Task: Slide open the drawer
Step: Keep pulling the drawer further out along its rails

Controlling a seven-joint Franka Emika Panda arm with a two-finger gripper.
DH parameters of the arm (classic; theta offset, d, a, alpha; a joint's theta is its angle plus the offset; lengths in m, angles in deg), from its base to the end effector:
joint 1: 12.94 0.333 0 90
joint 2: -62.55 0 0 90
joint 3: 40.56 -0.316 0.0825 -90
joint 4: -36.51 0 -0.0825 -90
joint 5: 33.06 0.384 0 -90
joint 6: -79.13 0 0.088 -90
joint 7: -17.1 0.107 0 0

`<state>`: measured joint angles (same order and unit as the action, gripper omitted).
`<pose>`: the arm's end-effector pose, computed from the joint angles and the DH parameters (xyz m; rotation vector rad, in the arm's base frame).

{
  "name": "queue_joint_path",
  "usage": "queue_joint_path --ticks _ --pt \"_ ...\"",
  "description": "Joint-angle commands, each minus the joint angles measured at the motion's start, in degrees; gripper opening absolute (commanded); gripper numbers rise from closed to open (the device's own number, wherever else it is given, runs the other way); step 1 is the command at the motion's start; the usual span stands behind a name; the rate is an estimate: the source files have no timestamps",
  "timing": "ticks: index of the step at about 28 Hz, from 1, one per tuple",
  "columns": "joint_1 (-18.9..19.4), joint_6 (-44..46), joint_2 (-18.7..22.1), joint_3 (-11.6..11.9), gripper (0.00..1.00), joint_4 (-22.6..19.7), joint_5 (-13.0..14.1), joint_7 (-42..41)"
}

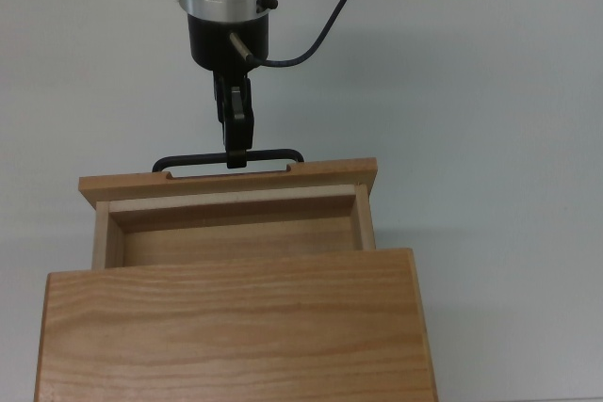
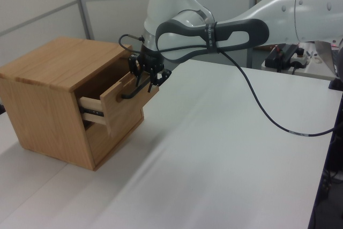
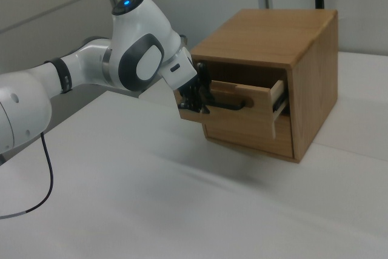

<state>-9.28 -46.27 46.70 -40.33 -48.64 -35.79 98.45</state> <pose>0.6816 0.0395 0.5611 -2.2303 1.7676 -0.4984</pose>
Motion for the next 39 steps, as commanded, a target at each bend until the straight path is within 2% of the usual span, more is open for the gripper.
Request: queue_joint_path --ticks 1,11,24,39 --pt "0.03 -0.55 1.34 0.12 0.00 -1.94 -0.61 -1.72" --pt "0.03 1.64 2.84 0.12 0.00 -2.56 -0.52 -2.07" --pt "-0.06 19.38 6.44 0.12 0.00 -2.56 0.35 -1.81" --pt "-0.06 27.75 9.08 0.73 0.00 -2.30 0.79 -2.69"
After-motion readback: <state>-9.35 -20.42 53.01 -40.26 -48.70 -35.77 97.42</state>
